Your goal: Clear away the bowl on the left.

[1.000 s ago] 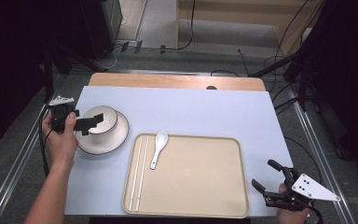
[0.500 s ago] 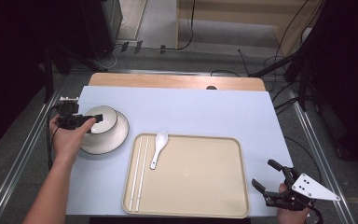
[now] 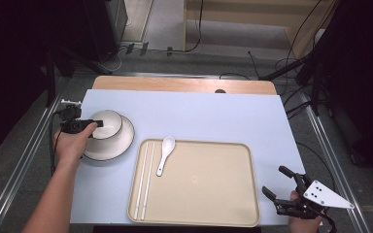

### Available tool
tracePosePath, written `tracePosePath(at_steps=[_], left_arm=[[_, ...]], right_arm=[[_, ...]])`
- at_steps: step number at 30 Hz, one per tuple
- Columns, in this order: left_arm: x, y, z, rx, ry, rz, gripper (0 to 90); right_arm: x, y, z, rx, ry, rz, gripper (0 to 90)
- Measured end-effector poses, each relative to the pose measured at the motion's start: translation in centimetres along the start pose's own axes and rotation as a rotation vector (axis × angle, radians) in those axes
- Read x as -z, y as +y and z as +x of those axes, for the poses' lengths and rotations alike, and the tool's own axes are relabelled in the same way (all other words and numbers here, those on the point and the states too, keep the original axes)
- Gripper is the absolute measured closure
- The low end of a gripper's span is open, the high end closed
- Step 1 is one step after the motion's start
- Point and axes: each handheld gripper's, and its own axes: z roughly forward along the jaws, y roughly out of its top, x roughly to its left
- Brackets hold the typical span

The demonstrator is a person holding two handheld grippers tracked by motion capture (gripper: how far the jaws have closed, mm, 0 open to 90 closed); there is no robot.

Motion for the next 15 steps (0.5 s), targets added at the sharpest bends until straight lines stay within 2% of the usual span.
tracePosePath(at_steps=[4, 7, 9, 11, 15], left_arm=[[-0.09, 0.09, 0.48, 0.065, -0.018, 0.04, 59.3], [-0.24, 0.0, 0.63, 0.058, 0.021, 0.063, 64.8], [-0.42, -0.08, 0.89, 0.054, 0.033, 0.086, 69.2], [-0.49, -0.14, 1.1, 0.082, 0.003, 0.089, 71.9], [-0.41, -0.13, 0.9, 0.083, 0.003, 0.087, 78.1]], right_arm=[[-0.04, -0.01, 0.02, -0.001, 0.001, 0.003, 12.9], [-0.02, -0.01, 0.01, -0.001, 0.001, 0.002, 13.0], [-0.02, 0.0, 0.0, 0.0, 0.001, 0.001, 12.9], [-0.02, -0.01, 0.01, -0.001, 0.001, 0.002, 12.9], [-0.02, -0.01, -0.01, -0.001, 0.001, 0.003, 13.0]])
